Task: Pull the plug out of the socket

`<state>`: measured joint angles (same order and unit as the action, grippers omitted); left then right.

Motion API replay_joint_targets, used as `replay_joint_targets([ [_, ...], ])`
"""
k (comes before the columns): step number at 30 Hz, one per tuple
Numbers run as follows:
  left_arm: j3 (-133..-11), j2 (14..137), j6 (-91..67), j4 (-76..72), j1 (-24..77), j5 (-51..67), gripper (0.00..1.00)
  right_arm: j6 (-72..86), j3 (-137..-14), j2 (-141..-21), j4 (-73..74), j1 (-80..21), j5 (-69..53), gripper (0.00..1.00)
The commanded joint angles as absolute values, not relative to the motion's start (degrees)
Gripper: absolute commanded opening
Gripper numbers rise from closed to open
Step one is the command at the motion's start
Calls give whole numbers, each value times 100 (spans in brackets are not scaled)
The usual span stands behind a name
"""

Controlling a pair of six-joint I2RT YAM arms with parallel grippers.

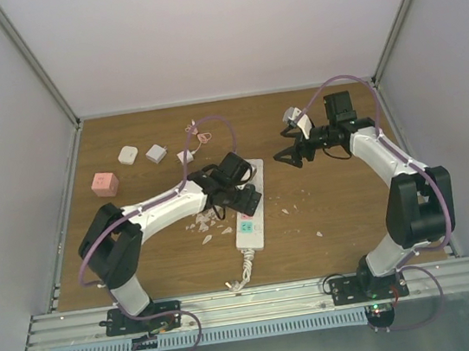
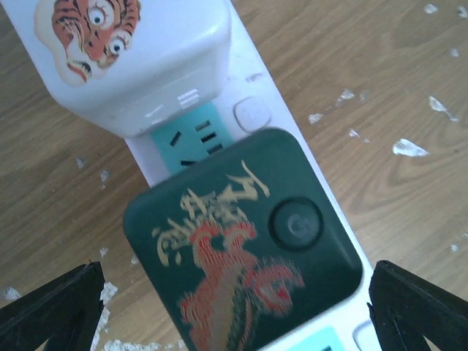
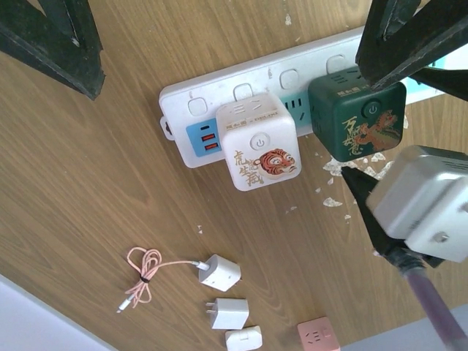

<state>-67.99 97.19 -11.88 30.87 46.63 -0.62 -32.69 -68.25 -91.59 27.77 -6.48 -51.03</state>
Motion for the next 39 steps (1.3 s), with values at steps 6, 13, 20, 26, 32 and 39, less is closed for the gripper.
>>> replay_joint_targets([
  [6,-7412,10327,-1366,3075,4728,-727,81,-3392,-6779,-9057,2724,-687,-5022,98],
  [13,-7549,10572,-1352,3143,4712,-863,68,-3418,-6776,-9033,2731,-693,-4979,100],
  [20,-7124,10357,-707,2797,4678,-530,55,-3490,-6776,-9032,2759,-690,-4977,100],
  [26,-6844,10213,241,2688,4659,-118,49,-3668,-6759,-8925,2856,-691,-5078,100],
  [32,-6614,10139,1532,2620,4489,388,47,-3821,-6715,-8802,2909,-694,-5119,100],
  [39,-6539,9941,3520,3105,3970,1723,46,-4123,-6589,-8743,3084,-691,-5215,100],
])
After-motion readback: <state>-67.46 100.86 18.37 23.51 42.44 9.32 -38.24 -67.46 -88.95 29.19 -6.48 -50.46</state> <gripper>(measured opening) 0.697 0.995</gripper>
